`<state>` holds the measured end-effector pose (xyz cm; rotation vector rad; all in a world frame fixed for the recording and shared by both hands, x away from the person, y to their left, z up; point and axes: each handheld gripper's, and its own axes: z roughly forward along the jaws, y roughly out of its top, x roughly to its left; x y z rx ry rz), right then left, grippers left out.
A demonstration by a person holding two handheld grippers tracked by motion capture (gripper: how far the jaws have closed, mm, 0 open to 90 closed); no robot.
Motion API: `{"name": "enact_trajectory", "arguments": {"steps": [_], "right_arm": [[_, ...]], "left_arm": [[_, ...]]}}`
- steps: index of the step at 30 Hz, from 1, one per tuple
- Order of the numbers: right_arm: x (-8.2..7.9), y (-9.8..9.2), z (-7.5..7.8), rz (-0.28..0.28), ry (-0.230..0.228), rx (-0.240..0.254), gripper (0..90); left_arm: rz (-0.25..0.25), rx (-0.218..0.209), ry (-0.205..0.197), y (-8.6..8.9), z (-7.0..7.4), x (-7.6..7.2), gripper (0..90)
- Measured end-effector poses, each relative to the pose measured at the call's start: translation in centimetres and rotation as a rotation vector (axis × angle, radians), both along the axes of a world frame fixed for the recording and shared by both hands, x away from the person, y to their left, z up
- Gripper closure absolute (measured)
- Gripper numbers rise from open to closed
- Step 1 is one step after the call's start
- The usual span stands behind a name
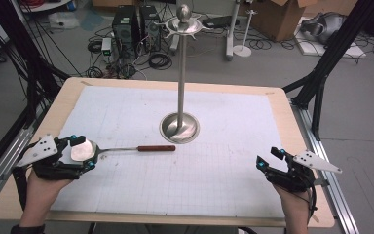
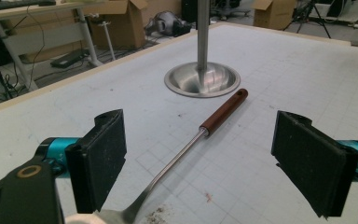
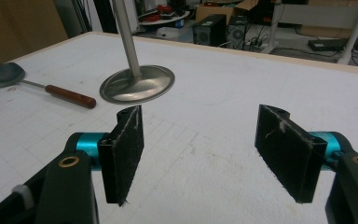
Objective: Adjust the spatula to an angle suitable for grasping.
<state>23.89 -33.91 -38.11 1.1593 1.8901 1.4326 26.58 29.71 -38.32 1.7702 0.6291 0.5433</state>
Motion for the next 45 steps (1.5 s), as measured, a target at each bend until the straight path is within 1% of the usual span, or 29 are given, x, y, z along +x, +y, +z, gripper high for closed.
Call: {"name": "enact_trajectory", "arguments": {"steps": [2, 3, 5, 11, 12, 13, 14, 16, 17, 18, 20, 22, 23, 24, 27, 31, 37, 42, 45], "right_arm": [[0.2, -0.1, -0.1, 0.003, -0.003, -0.003, 31.8], [0.2, -0.1, -0.1, -0.001, 0.004, 0.005, 31.6], [0.2, -0.1, -0.1, 0.0, 0.005, 0.006, 31.5], [0.0, -0.1, 0.0, 0.001, 0.005, 0.0, 31.5], [0.0, -0.1, 0.2, 0.002, 0.001, 0.0, 31.5], [0.0, -0.2, 0.2, 0.004, 0.001, -0.003, 31.4], [-0.1, -0.2, 0.3, 0.005, 0.0, 0.0, 31.5], [-0.2, -0.2, 0.3, 0.007, -0.003, 0.001, 31.5], [-0.2, -0.3, 0.4, 0.005, -0.006, -0.001, 31.5], [-0.2, -0.5, 0.4, 0.001, -0.004, 0.009, 31.3], [-0.2, -0.5, 0.3, 0.002, -0.004, 0.011, 31.3], [-0.2, -0.4, 0.3, 0.002, 0.001, 0.013, 31.3], [-0.2, -0.4, 0.3, 0.004, -0.003, 0.009, 31.2], [-0.2, -0.3, 0.3, 0.009, -0.008, 0.008, 31.2], [-0.2, -0.2, 0.4, 0.013, -0.01, 0.006, 31.2], [-0.1, -0.3, 0.3, 0.012, -0.006, 0.01, 31.3], [0.0, -0.2, 0.2, 0.014, -0.001, 0.013, 31.3], [0.1, 0.0, 0.0, 0.023, 0.002, 0.008, 31.2], [0.2, 0.0, 0.0, 0.025, -0.001, 0.003, 31.3]], "left_arm": [[-0.006, 0.0, -0.003, -0.1, 0.1, -0.1, 18.3], [-0.011, 0.002, -0.006, -0.2, 0.2, -0.1, 18.3], [-0.015, 0.001, -0.007, -0.2, 0.5, -0.2, 18.2], [-0.024, -0.009, -0.011, -0.2, 0.5, -0.2, 17.9], [-0.035, -0.019, -0.014, -0.1, 0.6, -0.3, 17.9], [-0.035, -0.019, -0.014, -0.1, 0.6, -0.3, 17.8], [-0.037, -0.037, -0.019, -0.1, 0.7, -0.3, 17.4], [-0.042, -0.042, -0.019, 0.0, 0.7, -0.3, 17.0], [-0.047, -0.038, -0.018, 0.0, 0.8, -0.3, 17.0], [-0.051, -0.031, -0.018, -0.1, 0.9, -0.3, 16.7], [-0.053, -0.037, -0.014, -0.2, 1.1, -0.3, 16.3], [-0.054, -0.029, -0.012, -0.3, 1.3, -0.2, 16.3], [-0.057, -0.019, -0.011, -0.4, 1.4, -0.2, 16.3], [-0.056, -0.02, -0.01, -0.4, 1.5, -0.1, 16.3], [-0.067, -0.012, -0.007, -0.5, 1.8, 0.2, 16.4], [-0.07, -0.005, 0.001, -0.6, 1.9, 0.6, 16.5], [-0.086, 0.007, 0.008, -0.9, 1.8, 1.1, 17.3], [-0.091, 0.031, 0.022, -1.7, 1.3, 2.2, 17.8], [-0.093, 0.039, 0.029, -2.1, 1.0, 2.5, 18.9]]}}
